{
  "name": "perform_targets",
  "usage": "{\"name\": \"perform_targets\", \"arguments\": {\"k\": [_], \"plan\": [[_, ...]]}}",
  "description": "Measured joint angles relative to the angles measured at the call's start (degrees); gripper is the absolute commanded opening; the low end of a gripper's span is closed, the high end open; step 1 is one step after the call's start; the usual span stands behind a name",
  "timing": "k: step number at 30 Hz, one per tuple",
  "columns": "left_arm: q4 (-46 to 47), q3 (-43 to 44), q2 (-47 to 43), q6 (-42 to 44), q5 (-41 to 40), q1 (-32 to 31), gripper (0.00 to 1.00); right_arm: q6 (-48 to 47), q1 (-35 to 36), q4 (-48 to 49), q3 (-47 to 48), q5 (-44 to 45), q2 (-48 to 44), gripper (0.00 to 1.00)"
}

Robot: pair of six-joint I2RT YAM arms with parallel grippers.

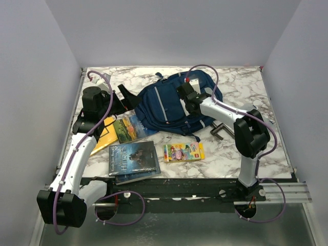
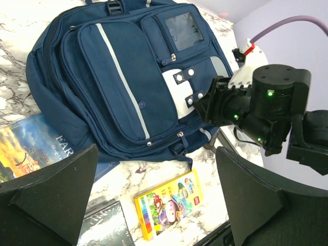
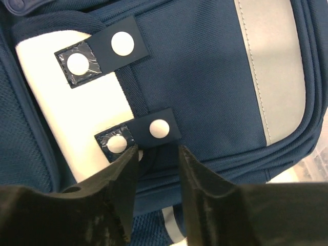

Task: Pack the student bag
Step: Adjust the student bag at the center of the board.

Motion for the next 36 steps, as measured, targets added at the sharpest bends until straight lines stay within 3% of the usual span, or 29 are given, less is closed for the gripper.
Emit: {"name": "perform_targets", "arguments": {"k": [4, 8, 12, 14, 16, 25, 29, 31, 33, 36], "plan": [[0.2, 0.0, 0.3, -0.1, 0.5, 0.0, 0.98, 0.0, -0.2, -2.5, 0.8, -1.9, -2.9, 0.6], [0.5, 0.0, 1.0, -0.3, 1.1, 0.2, 0.98, -0.9, -0.3, -2.9, 3.0, -6.6, -7.3, 0.63], [0.6, 0.0, 1.1, -0.6, 1.6, 0.4, 0.98, -1.1, -0.5, -0.4, 7.3, -13.0, -8.2, 0.51], [0.6, 0.0, 1.1, -0.7, 1.7, 0.6, 0.98, -1.0, -0.6, 2.0, 8.0, -15.2, -7.1, 0.33], [0.8, -0.1, 1.1, -0.9, 1.9, 0.6, 0.98, -1.1, -1.1, 4.4, 7.5, -16.6, -5.4, 0.24], [1.2, -0.4, 2.9, -1.2, 3.4, 0.6, 0.98, -0.8, -1.6, 15.4, -3.1, -9.0, 2.5, 0.21], [1.2, -0.4, 4.9, -1.5, 4.3, 0.6, 0.98, -0.9, -1.5, 15.4, -3.3, -8.7, 2.0, 0.29], [1.3, -0.4, 5.6, -1.7, 4.9, 0.6, 0.98, -0.9, -1.6, 14.4, -3.1, -9.8, 1.2, 0.42], [1.4, -0.4, 6.0, -1.9, 5.6, 0.6, 0.98, -0.8, -1.6, 12.9, -3.1, -12.7, -0.6, 0.52], [1.7, -0.4, 7.1, -2.2, 7.2, 0.6, 0.98, -0.5, -1.6, 12.4, -4.6, -19.4, -5.2, 0.56]]}}
